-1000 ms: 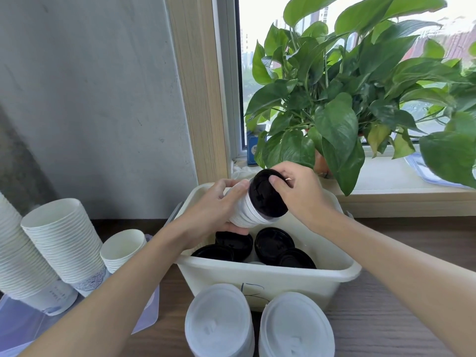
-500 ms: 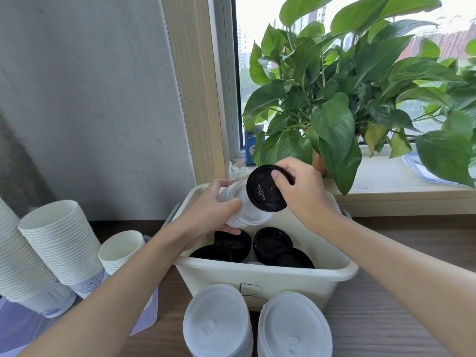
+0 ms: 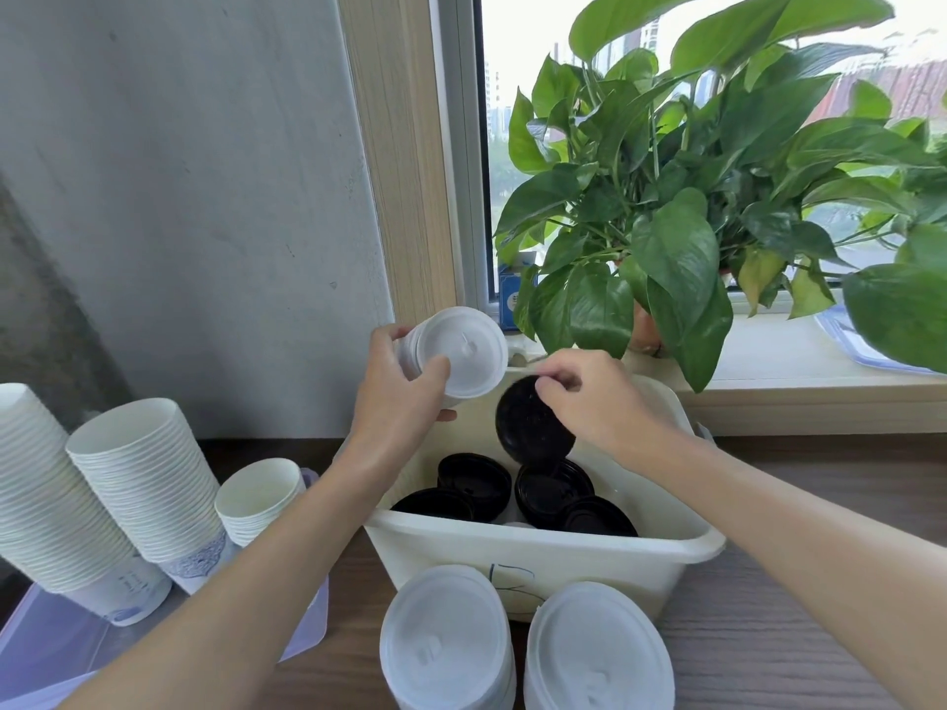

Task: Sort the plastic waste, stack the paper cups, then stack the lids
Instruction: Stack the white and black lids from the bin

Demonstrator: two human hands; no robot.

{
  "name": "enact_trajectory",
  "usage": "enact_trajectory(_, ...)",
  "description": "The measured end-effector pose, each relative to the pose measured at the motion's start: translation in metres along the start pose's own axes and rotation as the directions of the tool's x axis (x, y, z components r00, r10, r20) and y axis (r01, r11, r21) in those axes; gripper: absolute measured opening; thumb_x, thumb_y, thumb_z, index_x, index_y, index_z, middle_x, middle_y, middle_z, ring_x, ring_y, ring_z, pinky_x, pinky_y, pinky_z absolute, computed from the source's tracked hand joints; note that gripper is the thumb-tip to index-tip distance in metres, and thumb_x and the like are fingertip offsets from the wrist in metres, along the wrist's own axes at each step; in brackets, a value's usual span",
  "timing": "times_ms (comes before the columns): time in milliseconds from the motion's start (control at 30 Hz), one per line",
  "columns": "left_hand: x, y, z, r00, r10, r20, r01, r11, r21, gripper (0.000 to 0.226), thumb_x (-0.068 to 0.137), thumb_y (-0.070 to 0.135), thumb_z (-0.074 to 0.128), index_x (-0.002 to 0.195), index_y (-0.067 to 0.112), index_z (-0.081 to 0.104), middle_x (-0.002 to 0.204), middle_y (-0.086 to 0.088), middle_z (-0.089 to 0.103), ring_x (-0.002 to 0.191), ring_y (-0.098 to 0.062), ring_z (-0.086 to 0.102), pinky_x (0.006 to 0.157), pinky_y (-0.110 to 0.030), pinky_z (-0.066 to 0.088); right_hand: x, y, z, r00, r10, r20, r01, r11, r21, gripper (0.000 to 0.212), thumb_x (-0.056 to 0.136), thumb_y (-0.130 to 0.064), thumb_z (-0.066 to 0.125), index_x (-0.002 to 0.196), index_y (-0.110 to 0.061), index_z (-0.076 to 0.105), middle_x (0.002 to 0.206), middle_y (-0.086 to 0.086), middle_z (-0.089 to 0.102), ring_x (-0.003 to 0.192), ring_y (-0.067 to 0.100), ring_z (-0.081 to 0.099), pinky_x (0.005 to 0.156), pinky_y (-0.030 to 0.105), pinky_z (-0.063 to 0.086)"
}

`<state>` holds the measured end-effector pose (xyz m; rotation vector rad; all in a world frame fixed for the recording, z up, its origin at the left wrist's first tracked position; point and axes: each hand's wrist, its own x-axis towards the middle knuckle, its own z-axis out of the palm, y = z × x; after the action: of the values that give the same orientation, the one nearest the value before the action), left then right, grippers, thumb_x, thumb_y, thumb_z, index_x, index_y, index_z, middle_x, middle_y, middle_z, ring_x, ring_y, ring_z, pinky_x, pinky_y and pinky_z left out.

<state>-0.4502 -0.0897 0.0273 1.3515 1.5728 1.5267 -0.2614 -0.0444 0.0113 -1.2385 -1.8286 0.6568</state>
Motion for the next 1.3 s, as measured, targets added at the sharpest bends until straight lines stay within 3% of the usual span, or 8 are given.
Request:
enact_trajectory(200,-0.007,0.001,0.007,0.980,0.030,0.199,-0.029,1.000,-0.010,0.041,0.093,0.007,0.057,0.129,0.024,0.046,0.119,-0.002,0.056,0.098,-0.018,0.065,0.066,-0.036,0.063,-0.002,-0.006,-0.001,0.996,0.019,0.091,-0.042,0.967,0.250,0.054,0.095,-0.054,0.040,0.142,-0.028,0.041,0.131,-0.008,0.056,0.121,0.009,0.052,0.108,0.040,0.040)
enact_trajectory(267,-0.012,0.002,0.010,0.948,0.043,0.316,-0.038,0.999,-0.023,0.041,0.095,0.005,0.055,0.130,0.025,0.049,0.117,-0.003,0.059,0.092,-0.014,0.068,0.067,-0.033,0.062,-0.005,-0.006,0.000,0.989,0.004,0.149,-0.038,0.972,0.231,0.052,0.100,-0.053,0.030,0.146,-0.031,0.034,0.139,-0.013,0.045,0.126,0.000,0.039,0.110,0.028,0.030)
enact_trajectory(400,-0.013,0.001,0.010,0.906,0.042,0.421,-0.025,0.999,-0.045,0.042,0.098,0.003,0.051,0.134,0.024,0.046,0.116,-0.003,0.062,0.095,-0.018,0.070,0.072,-0.035,0.063,-0.009,-0.008,0.000,0.986,-0.050,0.161,0.022,0.985,0.174,0.042,0.103,-0.043,0.026,0.138,-0.024,0.041,0.108,-0.020,0.053,0.098,-0.011,0.047,0.082,0.006,0.032)
enact_trajectory(567,-0.009,-0.006,0.010,0.885,0.131,0.446,-0.137,0.990,-0.019,0.042,0.098,0.011,0.061,0.135,0.025,0.046,0.110,-0.004,0.069,0.091,-0.010,0.071,0.070,-0.025,0.058,-0.008,-0.006,0.004,0.979,-0.123,0.161,0.093,0.979,0.180,0.031,0.103,-0.039,0.034,0.128,-0.022,0.042,0.088,-0.014,0.057,0.080,-0.002,0.051,0.073,0.018,0.038)
enact_trajectory(700,-0.006,-0.012,0.009,0.882,0.174,0.439,-0.188,0.982,-0.011,0.043,0.088,0.026,0.067,0.128,0.030,0.053,0.106,-0.008,0.072,0.093,-0.021,0.072,0.075,-0.034,0.062,-0.008,-0.007,0.003,0.968,-0.157,0.194,0.121,0.975,0.185,0.018,0.103,-0.033,0.037,0.116,-0.021,0.042,0.082,-0.008,0.055,0.060,-0.003,0.043,0.059,0.013,0.036)
enact_trajectory(1000,-0.005,-0.014,0.008,0.876,0.228,0.426,-0.253,0.968,0.003,0.037,0.089,0.038,0.062,0.124,0.032,0.051,0.107,-0.009,0.070,0.093,-0.021,0.070,0.077,-0.036,0.060,-0.007,-0.009,0.005,0.971,-0.149,0.189,0.099,0.964,0.248,0.022,0.099,-0.035,0.048,0.117,-0.023,0.043,0.094,-0.008,0.055,0.074,-0.004,0.052,0.066,0.009,0.044)
enact_trajectory(1133,-0.001,-0.015,0.007,0.911,0.220,0.350,-0.239,0.971,0.011,0.032,0.088,0.039,0.063,0.117,0.039,0.050,0.110,-0.005,0.067,0.101,-0.024,0.068,0.077,-0.046,0.062,-0.008,-0.011,0.009,0.957,-0.145,0.251,0.045,0.930,0.365,0.034,0.098,-0.028,0.053,0.128,-0.026,0.038,0.117,-0.001,0.057,0.093,0.017,0.065,0.068,0.029,0.058)
enact_trajectory(1300,0.002,-0.016,0.006,0.902,0.235,0.362,-0.272,0.961,0.055,0.026,0.097,0.023,0.066,0.111,0.040,0.051,0.103,-0.002,0.071,0.095,-0.019,0.070,0.075,-0.038,0.062,-0.008,-0.008,0.007,0.944,-0.148,0.293,0.034,0.932,0.361,0.034,0.099,-0.024,0.053,0.127,-0.016,0.036,0.121,0.010,0.053,0.094,0.029,0.063,0.065,0.029,0.057)
